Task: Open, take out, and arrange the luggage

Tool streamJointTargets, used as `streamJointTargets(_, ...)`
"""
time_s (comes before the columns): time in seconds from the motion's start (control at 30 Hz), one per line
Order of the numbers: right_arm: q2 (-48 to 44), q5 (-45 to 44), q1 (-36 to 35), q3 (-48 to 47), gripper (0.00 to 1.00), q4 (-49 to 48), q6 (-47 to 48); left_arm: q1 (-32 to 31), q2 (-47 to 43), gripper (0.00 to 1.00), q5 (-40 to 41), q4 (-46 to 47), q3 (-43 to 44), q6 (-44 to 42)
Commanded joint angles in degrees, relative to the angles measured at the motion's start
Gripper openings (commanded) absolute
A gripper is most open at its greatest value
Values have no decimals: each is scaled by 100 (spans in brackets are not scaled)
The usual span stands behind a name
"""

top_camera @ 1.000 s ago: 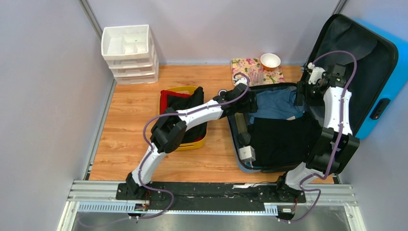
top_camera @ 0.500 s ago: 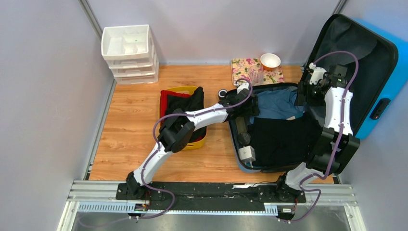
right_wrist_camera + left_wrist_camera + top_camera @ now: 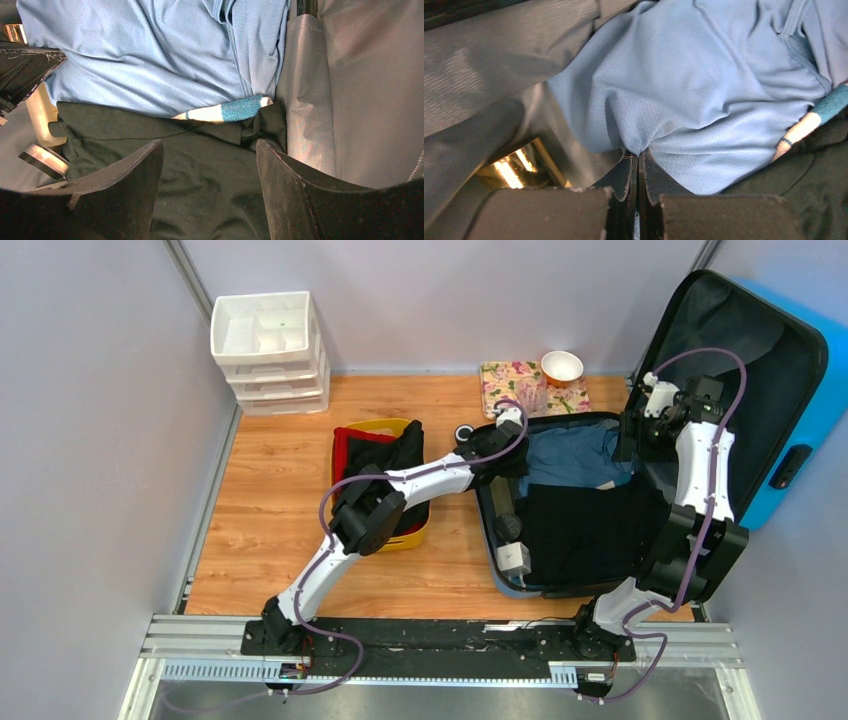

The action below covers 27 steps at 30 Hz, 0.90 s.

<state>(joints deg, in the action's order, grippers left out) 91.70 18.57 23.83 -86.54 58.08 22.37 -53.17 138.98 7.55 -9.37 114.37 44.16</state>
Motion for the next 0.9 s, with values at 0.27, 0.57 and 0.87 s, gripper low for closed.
streamJointTargets(0.27,76,138,60,-135,71,-78,-48,-45,-1021,0,572,-82,112,-1472)
streamJointTargets(0.57,462,314,69,-363,73,-87,-391,192,-1689,0,897,-487,-555,-1867)
streamJointTargets(0.87,902,349,69,-530,76,-227,-795,307,-1760,0,573,-522,-793,-2009)
